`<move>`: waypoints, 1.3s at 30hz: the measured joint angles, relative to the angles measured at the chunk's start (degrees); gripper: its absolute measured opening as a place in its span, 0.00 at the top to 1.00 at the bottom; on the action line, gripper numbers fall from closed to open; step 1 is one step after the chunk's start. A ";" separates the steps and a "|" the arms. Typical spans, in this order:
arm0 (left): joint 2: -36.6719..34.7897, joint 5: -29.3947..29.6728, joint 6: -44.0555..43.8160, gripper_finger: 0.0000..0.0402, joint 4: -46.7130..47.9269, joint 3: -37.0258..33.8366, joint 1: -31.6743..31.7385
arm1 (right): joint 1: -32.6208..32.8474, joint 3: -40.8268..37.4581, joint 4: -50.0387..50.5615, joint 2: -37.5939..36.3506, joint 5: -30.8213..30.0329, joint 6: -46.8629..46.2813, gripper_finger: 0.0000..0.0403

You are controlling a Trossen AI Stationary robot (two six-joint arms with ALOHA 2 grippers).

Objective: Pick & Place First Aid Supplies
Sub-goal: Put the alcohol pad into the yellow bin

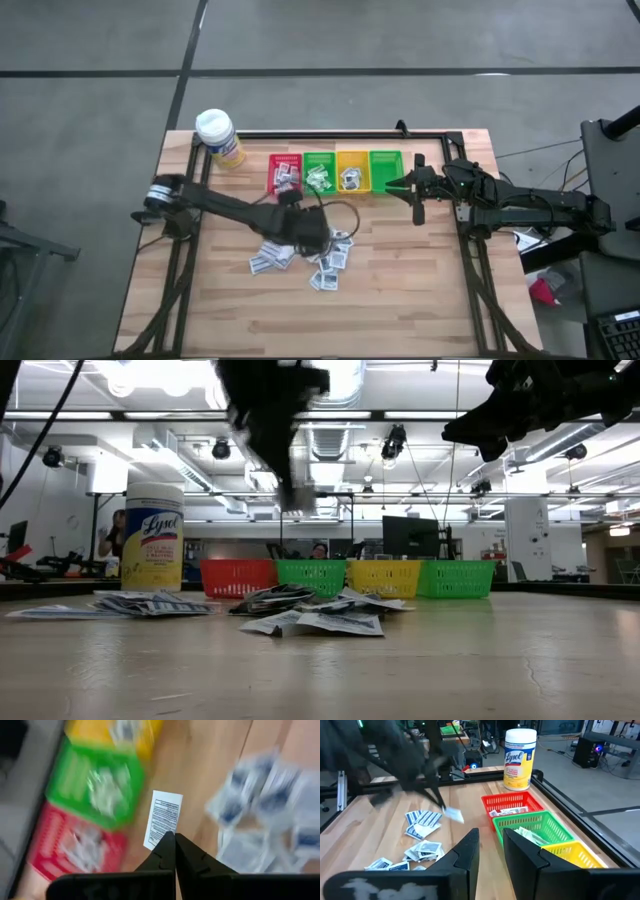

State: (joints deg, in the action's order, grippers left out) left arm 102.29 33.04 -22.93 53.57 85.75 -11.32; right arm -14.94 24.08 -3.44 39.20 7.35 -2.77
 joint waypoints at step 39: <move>-2.90 -63.57 11.57 1.00 -29.81 10.54 19.99 | -0.07 0.00 0.19 0.00 0.02 1.91 0.81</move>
State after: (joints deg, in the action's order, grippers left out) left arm 99.39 -30.53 -11.36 23.75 96.29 8.66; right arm -15.00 24.09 -3.25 39.20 7.38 -0.86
